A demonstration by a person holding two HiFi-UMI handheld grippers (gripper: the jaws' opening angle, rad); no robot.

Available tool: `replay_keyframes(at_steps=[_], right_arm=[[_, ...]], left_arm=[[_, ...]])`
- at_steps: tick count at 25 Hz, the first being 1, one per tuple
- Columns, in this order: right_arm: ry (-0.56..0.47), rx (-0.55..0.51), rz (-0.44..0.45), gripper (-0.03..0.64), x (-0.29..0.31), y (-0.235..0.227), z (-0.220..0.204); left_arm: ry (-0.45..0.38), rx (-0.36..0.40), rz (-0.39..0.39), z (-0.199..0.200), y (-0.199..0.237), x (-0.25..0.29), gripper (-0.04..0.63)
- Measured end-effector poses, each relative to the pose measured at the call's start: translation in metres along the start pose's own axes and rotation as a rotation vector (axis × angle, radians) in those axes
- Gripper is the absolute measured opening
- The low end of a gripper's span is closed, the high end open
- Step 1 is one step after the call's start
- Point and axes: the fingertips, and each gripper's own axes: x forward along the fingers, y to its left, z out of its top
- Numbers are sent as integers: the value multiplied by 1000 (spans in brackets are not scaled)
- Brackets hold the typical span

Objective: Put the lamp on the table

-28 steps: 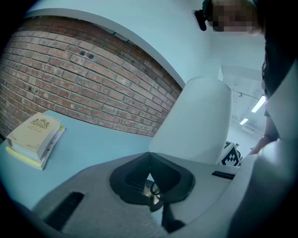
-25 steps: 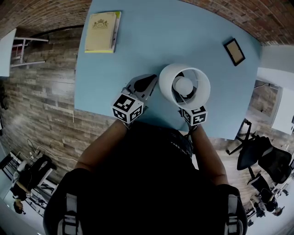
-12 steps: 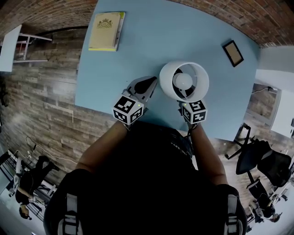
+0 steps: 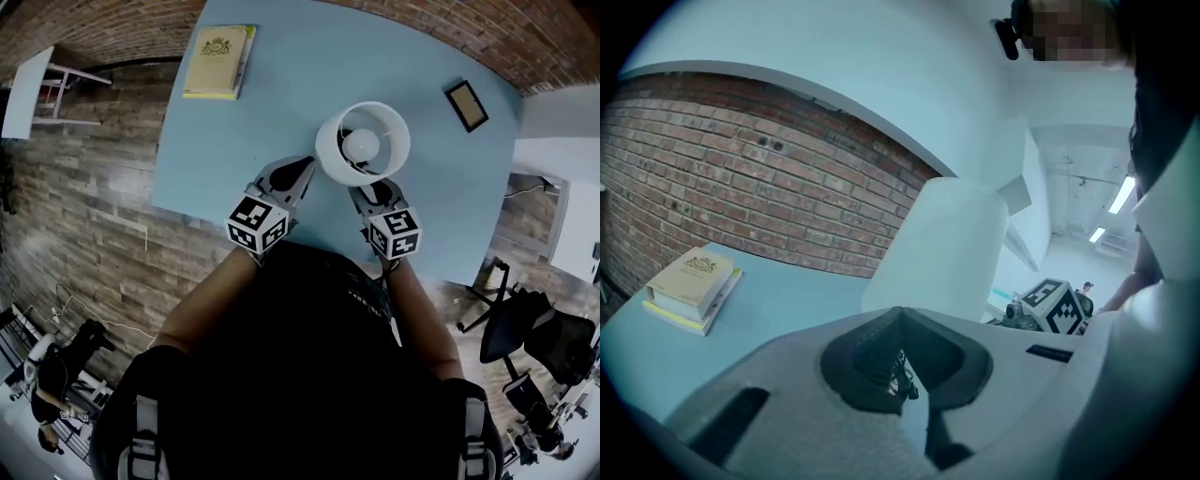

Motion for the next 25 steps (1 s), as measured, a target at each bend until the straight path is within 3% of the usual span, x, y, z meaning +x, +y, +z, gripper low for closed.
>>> replay_keyframes(at_steps=[10, 16, 25], right_arm=[[-78, -36, -5, 136, -59, 24, -4], [-153, -127, 48, 33, -90, 49, 15], [-246, -209, 101, 15, -128, 79, 42]], left_arm=[[-41, 28, 3, -11, -49, -29, 9], [-68, 60, -9, -7, -81, -40, 9], [-100, 134, -44, 11, -120, -47, 9]])
